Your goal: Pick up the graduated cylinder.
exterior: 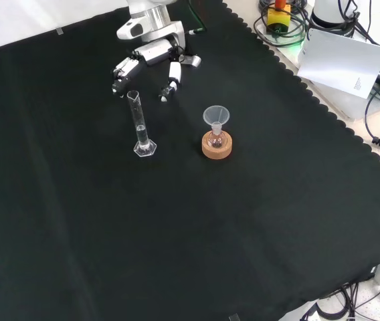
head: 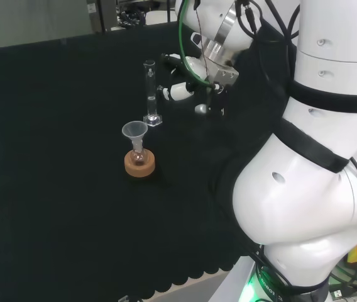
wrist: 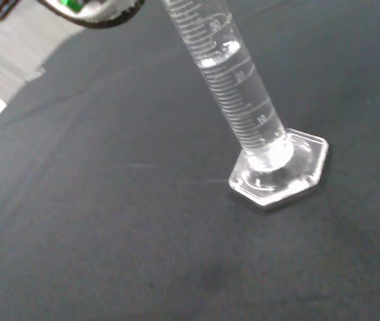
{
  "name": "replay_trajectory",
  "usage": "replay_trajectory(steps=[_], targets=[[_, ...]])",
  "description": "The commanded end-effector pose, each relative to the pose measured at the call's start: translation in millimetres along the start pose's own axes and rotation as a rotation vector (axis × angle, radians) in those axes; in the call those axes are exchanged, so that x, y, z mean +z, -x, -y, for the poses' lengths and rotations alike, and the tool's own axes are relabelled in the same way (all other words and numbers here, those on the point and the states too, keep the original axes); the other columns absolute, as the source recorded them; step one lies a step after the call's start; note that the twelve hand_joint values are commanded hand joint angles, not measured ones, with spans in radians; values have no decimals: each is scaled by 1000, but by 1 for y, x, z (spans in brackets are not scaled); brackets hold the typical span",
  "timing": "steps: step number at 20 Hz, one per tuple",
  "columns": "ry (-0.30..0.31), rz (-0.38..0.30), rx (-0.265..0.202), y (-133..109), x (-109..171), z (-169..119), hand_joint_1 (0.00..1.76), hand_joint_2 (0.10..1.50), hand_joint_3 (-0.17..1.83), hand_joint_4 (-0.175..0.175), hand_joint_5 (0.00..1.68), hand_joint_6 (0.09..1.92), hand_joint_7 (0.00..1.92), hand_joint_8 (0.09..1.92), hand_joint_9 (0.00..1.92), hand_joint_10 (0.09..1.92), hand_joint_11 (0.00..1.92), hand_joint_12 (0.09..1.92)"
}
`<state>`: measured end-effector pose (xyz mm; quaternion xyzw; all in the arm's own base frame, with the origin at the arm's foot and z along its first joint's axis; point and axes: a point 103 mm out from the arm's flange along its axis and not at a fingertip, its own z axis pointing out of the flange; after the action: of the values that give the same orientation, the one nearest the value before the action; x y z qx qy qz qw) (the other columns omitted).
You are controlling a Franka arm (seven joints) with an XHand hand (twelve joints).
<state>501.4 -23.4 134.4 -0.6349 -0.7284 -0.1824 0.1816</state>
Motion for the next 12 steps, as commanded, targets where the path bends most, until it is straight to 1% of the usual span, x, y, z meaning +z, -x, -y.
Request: replay_trajectory(steps=[1, 6, 8, 12], targets=[[34, -122, -31, 3, 17, -12, 855, 651, 585, -35, 373, 87, 331, 615, 551, 573, 277, 1337], [31, -149, -52, 5, 29, -21, 887, 643, 604, -36, 407, 87, 351, 621, 583, 571, 317, 1337], [39, -171, -60, 5, 34, -23, 893, 637, 614, -37, 426, 87, 373, 623, 614, 569, 360, 1325], [28, -202, -88, 8, 44, -28, 912, 624, 633, -39, 449, 87, 409, 619, 652, 548, 409, 1308]])
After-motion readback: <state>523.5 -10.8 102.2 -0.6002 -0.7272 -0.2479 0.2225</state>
